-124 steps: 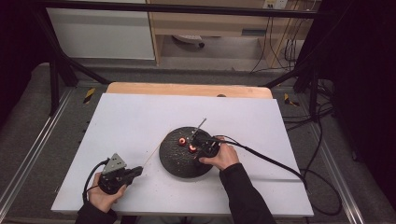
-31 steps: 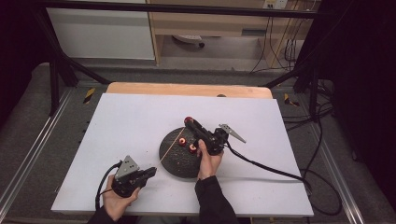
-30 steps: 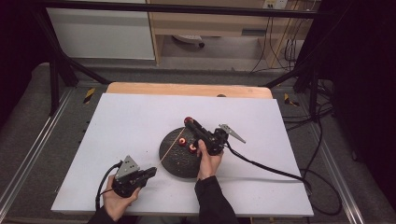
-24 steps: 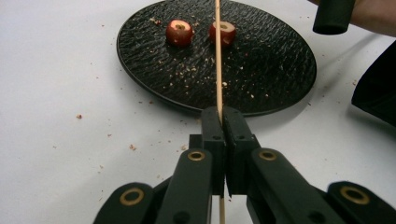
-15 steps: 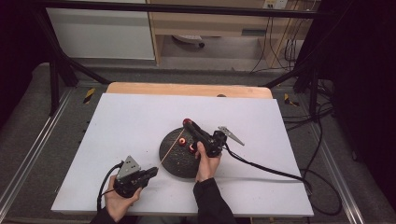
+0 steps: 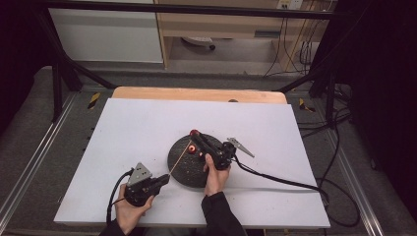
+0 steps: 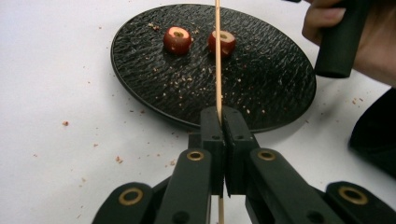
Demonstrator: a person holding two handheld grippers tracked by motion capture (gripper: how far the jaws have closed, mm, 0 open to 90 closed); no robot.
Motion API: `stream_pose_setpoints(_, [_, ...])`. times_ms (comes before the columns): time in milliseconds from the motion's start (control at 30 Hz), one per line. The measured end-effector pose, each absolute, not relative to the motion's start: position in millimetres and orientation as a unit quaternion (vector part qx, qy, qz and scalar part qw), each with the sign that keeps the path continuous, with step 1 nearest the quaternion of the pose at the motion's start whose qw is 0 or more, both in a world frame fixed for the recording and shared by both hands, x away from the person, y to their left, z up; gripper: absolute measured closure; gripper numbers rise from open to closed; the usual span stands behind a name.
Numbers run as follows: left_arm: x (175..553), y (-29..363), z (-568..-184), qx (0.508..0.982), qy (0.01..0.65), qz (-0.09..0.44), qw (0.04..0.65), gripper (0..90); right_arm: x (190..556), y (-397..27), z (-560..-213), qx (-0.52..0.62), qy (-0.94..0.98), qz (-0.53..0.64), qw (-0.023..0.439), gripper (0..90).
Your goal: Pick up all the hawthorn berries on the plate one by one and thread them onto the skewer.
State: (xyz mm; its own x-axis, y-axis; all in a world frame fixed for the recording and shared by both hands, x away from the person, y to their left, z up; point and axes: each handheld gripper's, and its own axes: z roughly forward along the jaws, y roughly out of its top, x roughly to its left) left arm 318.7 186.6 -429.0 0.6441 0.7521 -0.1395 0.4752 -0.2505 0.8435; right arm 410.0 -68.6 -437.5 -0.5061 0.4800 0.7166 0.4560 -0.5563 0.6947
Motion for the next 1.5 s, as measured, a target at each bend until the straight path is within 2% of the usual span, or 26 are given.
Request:
stream_pose_setpoints(767, [324,174,-427,0.781,0.395,0.153,0.458,88.5,374,-52,-455,0.47,0.545,0.694,-0.019,62.9])
stream_pose_setpoints(1333, [324,172,-429,0.789,0.387,0.148,0.454,88.6,363,-51,-462,0.463,0.582,0.668,-0.04,62.1])
stream_pose_setpoints(1500, [323,178,-428,0.787,0.388,0.147,0.457,88.6,365,-55,-454,0.454,0.601,0.657,-0.025,50.4])
